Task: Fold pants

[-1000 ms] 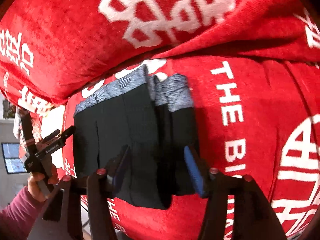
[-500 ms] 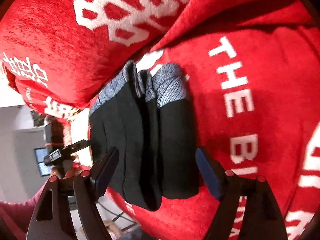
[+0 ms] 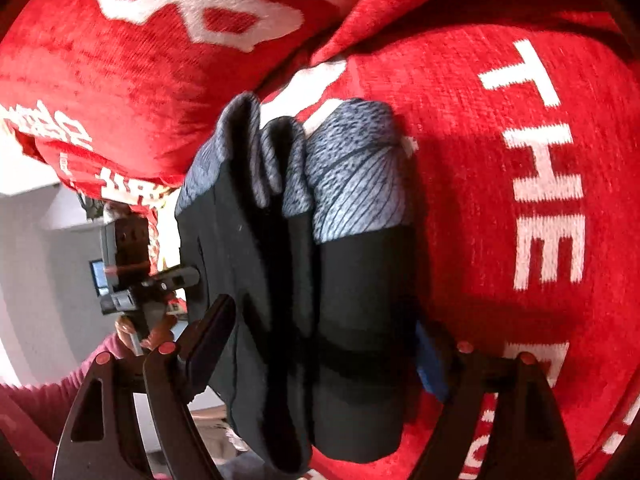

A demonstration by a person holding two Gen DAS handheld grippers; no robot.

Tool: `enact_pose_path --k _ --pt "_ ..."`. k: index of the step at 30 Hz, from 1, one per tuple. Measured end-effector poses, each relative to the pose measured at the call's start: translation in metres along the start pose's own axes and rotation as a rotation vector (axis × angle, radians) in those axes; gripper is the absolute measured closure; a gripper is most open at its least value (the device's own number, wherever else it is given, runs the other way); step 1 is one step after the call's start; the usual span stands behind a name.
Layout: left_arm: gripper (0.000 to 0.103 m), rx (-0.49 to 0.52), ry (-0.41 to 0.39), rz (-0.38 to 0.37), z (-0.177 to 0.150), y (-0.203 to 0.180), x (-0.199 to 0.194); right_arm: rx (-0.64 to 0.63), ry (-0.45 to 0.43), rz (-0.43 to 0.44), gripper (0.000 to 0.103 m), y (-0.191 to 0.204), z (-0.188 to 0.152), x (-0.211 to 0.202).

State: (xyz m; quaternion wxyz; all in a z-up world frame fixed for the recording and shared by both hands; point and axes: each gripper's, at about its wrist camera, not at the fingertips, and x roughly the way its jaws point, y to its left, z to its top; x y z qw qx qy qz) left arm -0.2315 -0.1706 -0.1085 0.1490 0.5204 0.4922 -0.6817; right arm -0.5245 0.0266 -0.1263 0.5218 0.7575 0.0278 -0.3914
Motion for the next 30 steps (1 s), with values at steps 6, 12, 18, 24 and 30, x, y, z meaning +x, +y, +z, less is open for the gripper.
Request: enact_pose_path --k 6,12,18,24,30 --pt "0.014 0.001 -0.032 0.022 -0.002 -0.019 -0.002 -0.007 0.000 -0.028 0.044 0.010 -0.010 -0.009" --pt "0.026 -0.022 -0.083 -0.077 -0.016 -0.026 -0.032 -0.024 -0.038 0.044 0.055 0.030 -0.022 -0.021" --pt "0.026 0.022 -0.076 -0.065 -0.041 -0.047 -0.053 -0.042 -0.003 0.089 0.055 0.057 -0.047 -0.020" --pt "0.026 -0.020 -0.083 -0.071 -0.078 -0.034 -0.080 -0.009 0.002 0.150 0.055 0.068 -0.089 -0.018" --pt "0.026 -0.030 -0.081 0.045 -0.095 -0.008 -0.056 0.002 0.019 0.052 0.055 0.059 -0.104 0.009"
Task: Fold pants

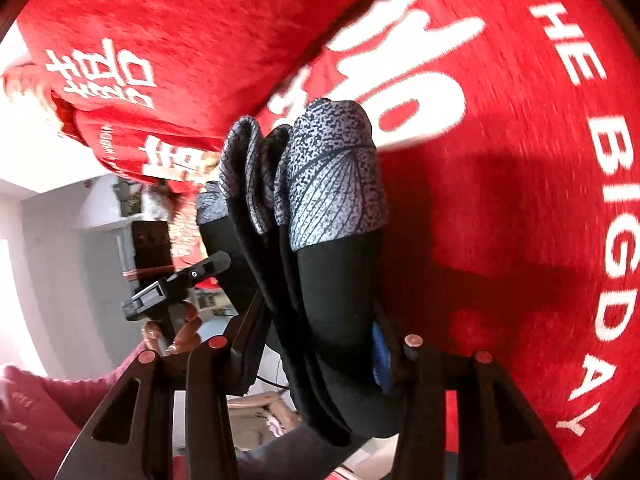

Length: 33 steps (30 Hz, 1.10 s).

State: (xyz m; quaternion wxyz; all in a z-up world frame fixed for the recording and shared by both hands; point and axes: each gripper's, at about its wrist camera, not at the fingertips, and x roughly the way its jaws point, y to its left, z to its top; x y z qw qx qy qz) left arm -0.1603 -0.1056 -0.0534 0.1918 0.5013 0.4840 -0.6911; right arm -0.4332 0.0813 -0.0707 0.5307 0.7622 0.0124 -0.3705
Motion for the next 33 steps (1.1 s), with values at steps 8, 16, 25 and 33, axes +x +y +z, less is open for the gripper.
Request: enact_pose_path --k 8,16,25,33 --pt "0.010 -0.030 -0.084 0.127 0.006 0.027 0.001 -0.088 -0.065 -0.320 0.034 -0.010 0.009 0.005" --pt "0.010 -0.031 -0.108 0.299 -0.008 0.020 -0.024 -0.082 -0.130 -0.617 0.024 0.004 0.004 -0.018" --pt "0.010 0.052 -0.068 0.439 -0.039 -0.013 -0.036 0.031 -0.148 -0.670 0.024 0.008 -0.029 -0.038" --pt "0.000 0.070 -0.034 0.465 -0.069 -0.044 -0.032 0.041 -0.217 -0.699 0.019 0.038 -0.065 -0.038"
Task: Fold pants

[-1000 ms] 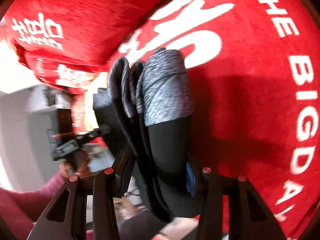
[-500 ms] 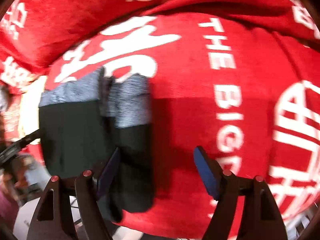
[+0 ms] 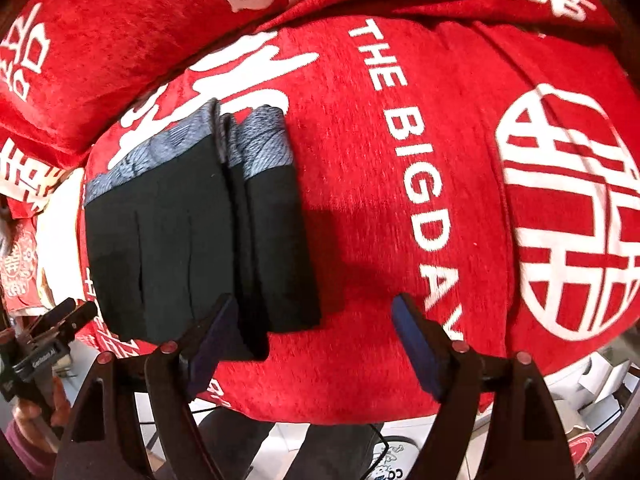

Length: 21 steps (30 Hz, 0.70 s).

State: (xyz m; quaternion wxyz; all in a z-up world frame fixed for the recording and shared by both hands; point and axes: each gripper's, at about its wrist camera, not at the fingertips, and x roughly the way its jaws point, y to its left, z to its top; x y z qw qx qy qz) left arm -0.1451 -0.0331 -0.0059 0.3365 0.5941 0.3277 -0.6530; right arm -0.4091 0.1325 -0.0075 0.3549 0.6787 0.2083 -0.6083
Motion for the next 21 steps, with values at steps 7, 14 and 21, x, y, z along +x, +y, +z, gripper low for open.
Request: enact_pose_path --k 7,14,21 --pt "0.000 0.055 0.029 -0.002 -0.004 -0.027 0.000 -0.055 -0.063 -0.046 0.000 0.028 -0.016 -0.012" --pt "0.000 0.076 0.011 0.014 -0.003 -0.040 -0.004 -0.068 -0.047 -0.062 0.000 0.054 -0.021 -0.008" --pt "0.000 0.085 0.033 0.037 -0.005 -0.046 0.003 -0.052 -0.020 -0.087 0.000 0.066 -0.020 0.003"
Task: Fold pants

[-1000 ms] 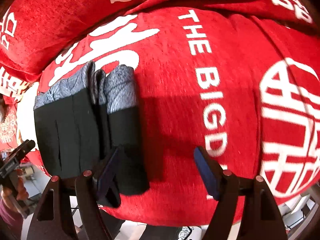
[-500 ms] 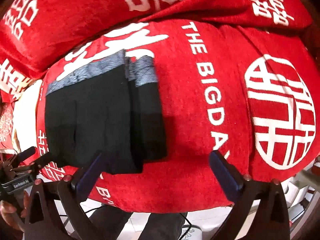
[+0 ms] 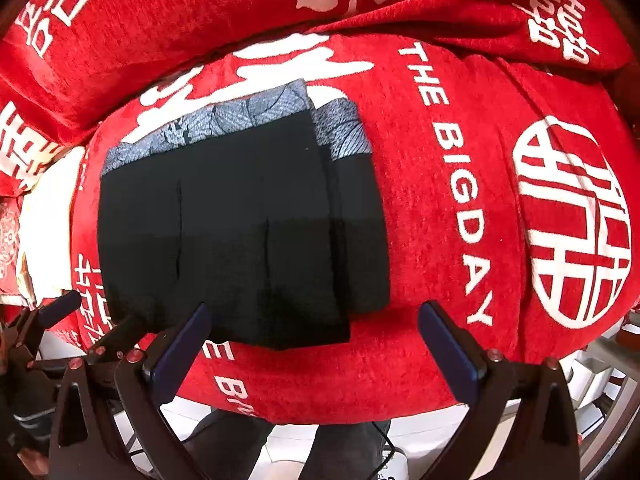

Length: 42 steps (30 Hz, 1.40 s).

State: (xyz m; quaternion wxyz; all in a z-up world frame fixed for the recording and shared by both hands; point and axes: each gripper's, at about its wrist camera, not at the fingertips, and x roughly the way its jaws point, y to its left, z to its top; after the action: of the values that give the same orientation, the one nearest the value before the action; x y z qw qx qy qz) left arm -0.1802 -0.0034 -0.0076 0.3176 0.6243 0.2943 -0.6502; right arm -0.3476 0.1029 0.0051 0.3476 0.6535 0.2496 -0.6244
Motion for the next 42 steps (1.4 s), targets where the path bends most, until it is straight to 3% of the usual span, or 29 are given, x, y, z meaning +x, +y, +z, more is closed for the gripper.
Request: enact_pose_path --k 26,42 --pt "0.000 -0.023 0.022 0.042 0.002 0.008 0.013 -0.067 0.033 -0.104 0.000 0.015 0.002 0.013" --pt "0.000 -0.005 0.014 0.056 0.000 0.006 0.012 -0.079 0.028 -0.122 0.000 0.017 -0.001 0.014"
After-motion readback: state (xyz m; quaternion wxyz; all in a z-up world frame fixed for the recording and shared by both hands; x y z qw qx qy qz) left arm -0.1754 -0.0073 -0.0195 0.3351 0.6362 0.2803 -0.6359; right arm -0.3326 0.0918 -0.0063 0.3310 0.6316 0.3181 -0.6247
